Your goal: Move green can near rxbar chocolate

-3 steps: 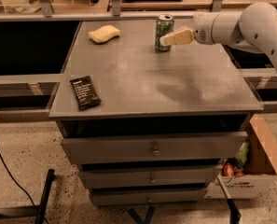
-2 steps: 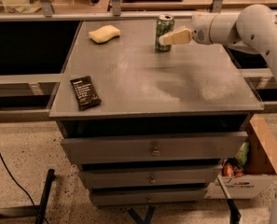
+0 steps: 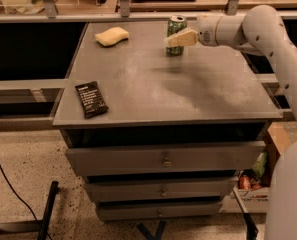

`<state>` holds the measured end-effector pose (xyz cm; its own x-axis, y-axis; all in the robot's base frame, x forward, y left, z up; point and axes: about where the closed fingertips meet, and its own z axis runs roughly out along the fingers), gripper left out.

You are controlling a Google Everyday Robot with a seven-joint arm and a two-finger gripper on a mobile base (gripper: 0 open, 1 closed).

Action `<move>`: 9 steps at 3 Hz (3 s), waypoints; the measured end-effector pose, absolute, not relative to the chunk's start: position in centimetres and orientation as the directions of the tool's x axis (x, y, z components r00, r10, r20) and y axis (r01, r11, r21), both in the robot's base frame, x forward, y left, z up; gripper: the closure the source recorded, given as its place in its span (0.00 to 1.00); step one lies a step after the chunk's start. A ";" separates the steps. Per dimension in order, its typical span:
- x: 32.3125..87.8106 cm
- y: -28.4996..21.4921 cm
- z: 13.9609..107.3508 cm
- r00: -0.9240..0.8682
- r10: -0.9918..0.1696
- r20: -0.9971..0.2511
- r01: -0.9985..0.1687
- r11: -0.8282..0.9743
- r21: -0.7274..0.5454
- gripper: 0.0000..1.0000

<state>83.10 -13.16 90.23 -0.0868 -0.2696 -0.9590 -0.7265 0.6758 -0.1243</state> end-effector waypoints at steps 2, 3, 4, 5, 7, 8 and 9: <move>84.9 -11.4 89.2 -0.097 -0.251 -0.963 -0.730 0.676 -0.103 0.17; 85.6 -10.9 88.6 -0.105 -0.248 -0.963 -0.724 0.683 -0.097 0.41; 86.0 -11.0 87.9 -0.126 -0.237 -0.963 -0.715 0.695 -0.078 0.59; 86.1 -11.2 87.9 -0.132 -0.200 -0.971 -0.717 0.695 -0.046 0.63; 81.6 -7.6 95.7 0.024 -0.180 -0.983 -0.821 0.558 -0.122 0.70; 77.2 -2.8 99.0 0.115 -0.151 -0.982 -0.895 0.414 -0.168 0.70; 73.5 2.4 100.9 0.183 -0.100 -0.978 -0.942 0.268 -0.204 0.69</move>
Offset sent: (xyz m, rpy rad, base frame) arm 0.0299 0.0197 -0.0154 0.0242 0.0228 -0.0195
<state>73.53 2.39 100.95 0.1830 -0.1000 -0.9780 -0.9416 0.2681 -0.2036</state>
